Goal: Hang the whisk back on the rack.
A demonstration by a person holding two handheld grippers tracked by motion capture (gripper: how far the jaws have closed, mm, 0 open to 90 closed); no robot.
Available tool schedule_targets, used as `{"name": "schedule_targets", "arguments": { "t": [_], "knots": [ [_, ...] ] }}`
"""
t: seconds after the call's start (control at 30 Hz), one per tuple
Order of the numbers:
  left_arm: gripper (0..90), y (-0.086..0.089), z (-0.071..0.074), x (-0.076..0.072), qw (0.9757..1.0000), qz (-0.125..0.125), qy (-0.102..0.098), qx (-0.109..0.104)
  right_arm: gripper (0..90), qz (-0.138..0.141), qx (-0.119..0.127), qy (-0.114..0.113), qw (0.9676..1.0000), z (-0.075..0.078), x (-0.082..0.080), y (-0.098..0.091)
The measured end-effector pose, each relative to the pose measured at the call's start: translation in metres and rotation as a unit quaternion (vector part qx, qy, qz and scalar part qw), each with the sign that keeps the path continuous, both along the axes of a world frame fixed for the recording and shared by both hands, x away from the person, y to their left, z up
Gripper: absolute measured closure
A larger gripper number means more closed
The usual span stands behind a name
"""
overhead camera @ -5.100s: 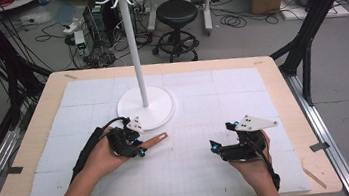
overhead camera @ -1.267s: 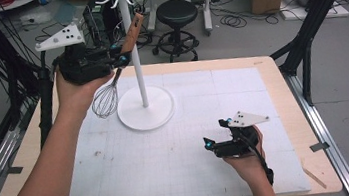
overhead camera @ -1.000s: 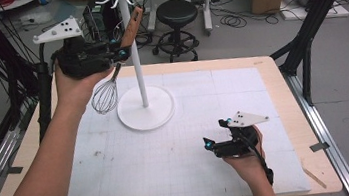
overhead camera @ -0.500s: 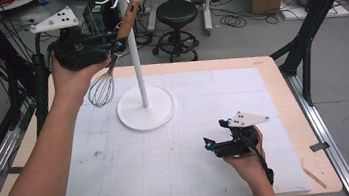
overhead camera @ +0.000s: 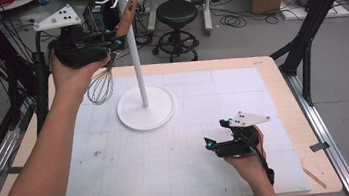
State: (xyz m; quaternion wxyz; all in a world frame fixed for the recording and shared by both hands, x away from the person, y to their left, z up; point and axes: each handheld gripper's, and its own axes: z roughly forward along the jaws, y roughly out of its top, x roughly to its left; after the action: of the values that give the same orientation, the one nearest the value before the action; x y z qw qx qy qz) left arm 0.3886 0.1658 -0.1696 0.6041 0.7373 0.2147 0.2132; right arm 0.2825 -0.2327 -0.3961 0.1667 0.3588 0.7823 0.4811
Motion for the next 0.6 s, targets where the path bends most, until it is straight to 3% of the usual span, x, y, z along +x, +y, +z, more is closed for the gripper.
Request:
{"name": "schedule_targets", "arguments": {
  "t": [0.2, 0.6],
  "knots": [
    [70.7, 0.003, 0.001, -0.003, 0.9999, 0.009, -0.003, 0.012, 13.7, 0.0, -0.001, -0.001, 1.0, 0.0, 0.0, 0.0],
    [70.7, 0.014, -0.007, -0.002, 0.9997, 0.021, 0.01, 0.001, 13.7, 0.003, -0.002, -0.002, 1.0, 0.0, 0.0, 0.002]
  ]
}}
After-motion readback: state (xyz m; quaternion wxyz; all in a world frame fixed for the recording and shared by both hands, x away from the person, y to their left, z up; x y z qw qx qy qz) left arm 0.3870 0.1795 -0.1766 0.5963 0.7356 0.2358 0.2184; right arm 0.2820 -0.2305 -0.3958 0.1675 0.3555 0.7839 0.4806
